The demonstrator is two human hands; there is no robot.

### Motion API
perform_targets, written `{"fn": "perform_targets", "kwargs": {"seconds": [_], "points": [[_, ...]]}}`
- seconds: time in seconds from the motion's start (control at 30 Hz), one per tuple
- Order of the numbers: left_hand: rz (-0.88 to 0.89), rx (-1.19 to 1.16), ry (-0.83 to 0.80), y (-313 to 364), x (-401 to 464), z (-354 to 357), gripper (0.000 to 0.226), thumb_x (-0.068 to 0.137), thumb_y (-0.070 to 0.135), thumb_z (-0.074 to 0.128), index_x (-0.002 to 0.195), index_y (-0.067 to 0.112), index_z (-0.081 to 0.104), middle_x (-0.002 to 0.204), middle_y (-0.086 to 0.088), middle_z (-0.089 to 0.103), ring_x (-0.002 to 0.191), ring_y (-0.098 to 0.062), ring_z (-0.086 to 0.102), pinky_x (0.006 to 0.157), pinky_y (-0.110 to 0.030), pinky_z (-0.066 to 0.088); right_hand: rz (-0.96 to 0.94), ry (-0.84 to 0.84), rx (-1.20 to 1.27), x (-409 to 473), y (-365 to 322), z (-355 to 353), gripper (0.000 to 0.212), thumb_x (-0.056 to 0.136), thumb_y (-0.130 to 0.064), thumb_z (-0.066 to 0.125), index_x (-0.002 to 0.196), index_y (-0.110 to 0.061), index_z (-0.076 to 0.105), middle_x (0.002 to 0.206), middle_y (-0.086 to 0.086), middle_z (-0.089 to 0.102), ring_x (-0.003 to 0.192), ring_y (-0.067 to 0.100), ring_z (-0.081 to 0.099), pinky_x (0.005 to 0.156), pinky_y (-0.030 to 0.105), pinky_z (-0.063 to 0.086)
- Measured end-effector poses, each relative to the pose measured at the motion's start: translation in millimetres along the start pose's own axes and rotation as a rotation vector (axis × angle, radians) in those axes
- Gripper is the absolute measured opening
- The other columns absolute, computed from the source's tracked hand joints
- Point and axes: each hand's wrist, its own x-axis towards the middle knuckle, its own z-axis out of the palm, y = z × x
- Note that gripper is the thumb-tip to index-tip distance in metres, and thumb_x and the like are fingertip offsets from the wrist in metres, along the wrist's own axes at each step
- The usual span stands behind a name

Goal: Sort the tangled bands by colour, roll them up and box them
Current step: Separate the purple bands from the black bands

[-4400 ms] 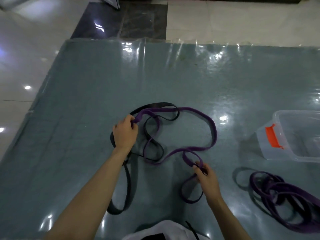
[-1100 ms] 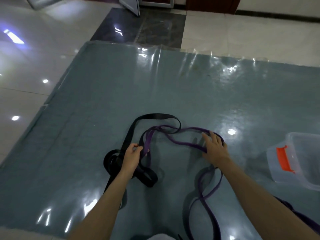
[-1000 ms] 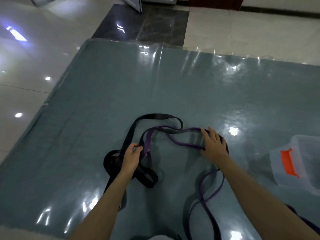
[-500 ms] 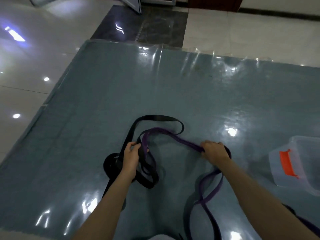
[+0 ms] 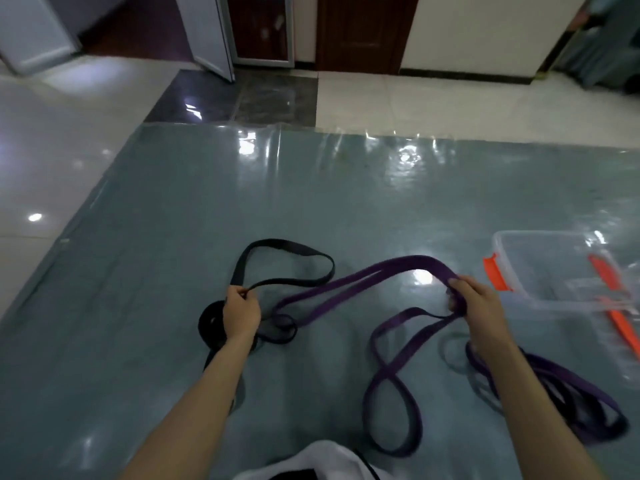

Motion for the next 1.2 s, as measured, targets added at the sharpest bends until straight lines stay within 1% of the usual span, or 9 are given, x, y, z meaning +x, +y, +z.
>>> {"fn": "perform_targets", "kwargs": {"seconds": [0.17, 0.33, 0.43, 0.53, 0.67, 0.83, 0.97, 1.07, 1.2], "points": [[0.349, 0.391, -0.191, 25.6, -52.5, 25.8, 0.061, 0.105, 0.049, 0.057, 0.154, 0.016, 0.041, 0.157, -0.015, 0.044, 0.144, -0.036, 0.041, 0.114, -0.049, 0.037, -0.086, 0.051, 0.261, -47.9, -40.3, -28.5, 0.017, 0.079, -0.035, 0.073, 0.079, -0.019, 0.078, 0.075, -0.001, 0.068, 0.066, 0.012, 0.063, 0.065, 0.023, 0.053], [0.749, 0.140, -0.761, 83.5, -143.6, 63.5, 0.105, 0.081, 0.067, 0.079, 0.164, 0.041, 0.020, 0.175, 0.008, 0.013, 0.160, -0.010, 0.013, 0.129, -0.034, 0.016, -0.301, -0.049, 0.320, -79.1, -80.3, -47.6, 0.014, 0.088, -0.027, 0.069, 0.096, -0.026, 0.081, 0.148, -0.008, 0.061, 0.135, 0.017, 0.059, 0.110, 0.039, 0.049], [0.886, 0.081, -0.957, 110.7, -195.4, 90.7, 0.131, 0.065, 0.070, 0.090, 0.158, 0.063, -0.003, 0.173, 0.025, 0.003, 0.160, 0.001, 0.007, 0.128, -0.032, 0.016, -0.398, -0.171, 0.302, -97.3, -107.0, -54.2, 0.012, 0.094, -0.033, 0.075, 0.102, -0.025, 0.079, 0.155, -0.001, 0.056, 0.144, 0.025, 0.052, 0.117, 0.045, 0.043], [0.976, -0.086, -0.979, 132.6, -233.3, 119.5, 0.148, 0.061, 0.049, 0.102, 0.167, 0.044, -0.002, 0.169, 0.031, 0.018, 0.157, 0.002, 0.022, 0.126, -0.031, 0.029, -0.476, -0.207, 0.258, -116.6, -133.1, -57.5, 0.027, 0.092, -0.040, 0.076, 0.112, -0.022, 0.079, 0.146, 0.007, 0.064, 0.136, 0.028, 0.060, 0.109, 0.038, 0.050], [0.932, -0.128, -1.033, 130.0, -255.2, 146.7, 0.104, 0.069, 0.043, 0.096, 0.155, 0.044, 0.037, 0.135, 0.039, 0.056, 0.125, 0.005, 0.060, 0.100, -0.017, 0.050, -0.619, -0.101, 0.228, -130.7, -155.5, -74.8, 0.019, 0.095, -0.031, 0.075, 0.109, -0.020, 0.081, 0.134, 0.011, 0.070, 0.129, 0.033, 0.064, 0.107, 0.043, 0.053], [0.769, -0.025, -1.165, 101.6, -267.8, 169.0, 0.023, 0.080, 0.041, 0.083, 0.094, 0.051, 0.067, 0.088, 0.019, 0.077, 0.081, 0.000, 0.074, 0.075, -0.023, 0.057, -0.579, 0.161, 0.265, -133.8, -153.6, -112.8, 0.022, 0.091, -0.033, 0.079, 0.102, -0.015, 0.081, 0.111, 0.011, 0.077, 0.105, 0.028, 0.072, 0.098, 0.043, 0.056], [0.557, -0.182, -1.209, 98.6, -274.9, 177.8, 0.023, 0.081, 0.018, 0.080, 0.090, 0.034, 0.065, 0.089, -0.009, 0.082, 0.082, -0.019, 0.080, 0.072, -0.026, 0.061, -0.358, 0.332, 0.469, -131.5, -118.3, -163.3, 0.008, 0.092, -0.028, 0.079, 0.089, -0.020, 0.079, 0.097, 0.004, 0.075, 0.097, 0.023, 0.071, 0.096, 0.041, 0.059], [0.541, -0.097, -1.250, 113.9, -274.7, 179.1, 0.031, 0.077, 0.020, 0.079, 0.097, 0.031, 0.059, 0.083, -0.011, 0.080, 0.068, -0.015, 0.074, 0.064, -0.023, 0.057, -0.165, 0.495, 0.619, -125.7, -83.0, -206.2, 0.009, 0.094, -0.022, 0.077, 0.085, -0.022, 0.077, 0.093, -0.001, 0.075, 0.094, 0.016, 0.073, 0.091, 0.033, 0.060], [0.615, 0.152, -1.461, 156.6, -280.6, 179.6, 0.045, 0.088, 0.009, 0.083, 0.122, 0.026, 0.057, 0.100, -0.003, 0.080, 0.084, -0.016, 0.074, 0.080, -0.027, 0.059, 0.080, 0.671, 0.837, -114.4, -32.4, -253.9, 0.012, 0.093, -0.023, 0.079, 0.101, -0.016, 0.073, 0.082, -0.004, 0.078, 0.084, 0.013, 0.073, 0.072, 0.024, 0.059]]}}
